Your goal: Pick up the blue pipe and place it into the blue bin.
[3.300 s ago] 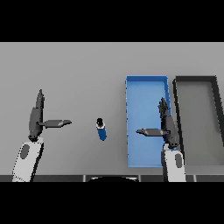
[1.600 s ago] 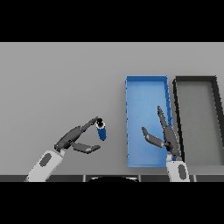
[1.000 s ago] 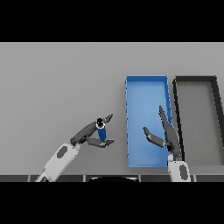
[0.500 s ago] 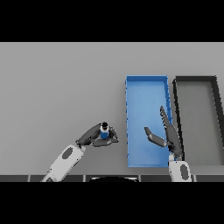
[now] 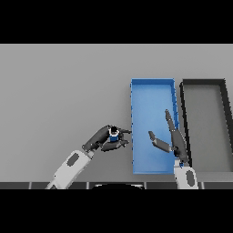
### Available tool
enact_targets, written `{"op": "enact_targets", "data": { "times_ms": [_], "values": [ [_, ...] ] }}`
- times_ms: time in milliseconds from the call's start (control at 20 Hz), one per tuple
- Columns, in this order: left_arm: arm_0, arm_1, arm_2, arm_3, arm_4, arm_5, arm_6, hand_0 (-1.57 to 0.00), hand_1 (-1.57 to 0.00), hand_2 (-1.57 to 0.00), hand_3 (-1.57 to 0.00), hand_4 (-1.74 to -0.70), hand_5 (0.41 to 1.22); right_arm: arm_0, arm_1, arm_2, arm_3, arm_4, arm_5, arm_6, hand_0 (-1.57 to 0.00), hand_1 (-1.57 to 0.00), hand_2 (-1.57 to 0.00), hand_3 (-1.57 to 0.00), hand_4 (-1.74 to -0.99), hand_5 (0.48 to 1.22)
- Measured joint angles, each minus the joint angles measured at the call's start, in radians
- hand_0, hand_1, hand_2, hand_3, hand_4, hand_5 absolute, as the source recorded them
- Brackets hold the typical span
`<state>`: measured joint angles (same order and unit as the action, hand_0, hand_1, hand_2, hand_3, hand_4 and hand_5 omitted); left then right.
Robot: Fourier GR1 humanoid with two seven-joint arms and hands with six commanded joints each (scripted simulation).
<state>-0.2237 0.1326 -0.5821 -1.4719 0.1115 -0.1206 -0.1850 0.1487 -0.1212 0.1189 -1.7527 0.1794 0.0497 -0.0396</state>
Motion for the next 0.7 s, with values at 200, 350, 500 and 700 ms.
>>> {"op": "enact_targets", "data": {
  "times_ms": [200, 350, 500, 700],
  "values": [
    [-0.02, 0.0, -0.019, -0.078, 0.006, -0.007, 0.068, -1.56, -1.56, -1.56, -1.49, -1.74, 1.216, 0.003, -0.013, -0.018, 0.007, -0.016, 0.006, -0.019, 0.0, 0.0, 0.0, 0.0, -1.144, 0.601],
    [-0.025, 0.011, -0.023, -0.114, 0.001, -0.003, 0.113, -1.56, -1.56, -1.56, -1.49, -1.74, 1.218, 0.014, -0.017, -0.015, 0.005, -0.011, 0.009, -0.045, 0.0, 0.0, 0.0, 0.0, -1.133, 0.606],
    [-0.043, -0.006, -0.035, -0.113, -0.012, 0.004, 0.154, -1.57, -1.57, -1.57, -1.5, -1.74, 1.219, 0.001, -0.006, -0.014, 0.01, -0.002, -0.006, -0.036, 0.0, 0.0, 0.0, 0.0, -1.141, 0.605],
    [-0.031, 0.013, -0.037, -0.117, -0.016, -0.007, 0.147, -1.57, -1.57, -1.57, -1.49, -1.74, 1.219, 0.04, 0.001, -0.014, -0.011, -0.008, -0.01, -0.025, 0.0, 0.0, 0.0, 0.0, -1.176, 0.605]
  ]
}}
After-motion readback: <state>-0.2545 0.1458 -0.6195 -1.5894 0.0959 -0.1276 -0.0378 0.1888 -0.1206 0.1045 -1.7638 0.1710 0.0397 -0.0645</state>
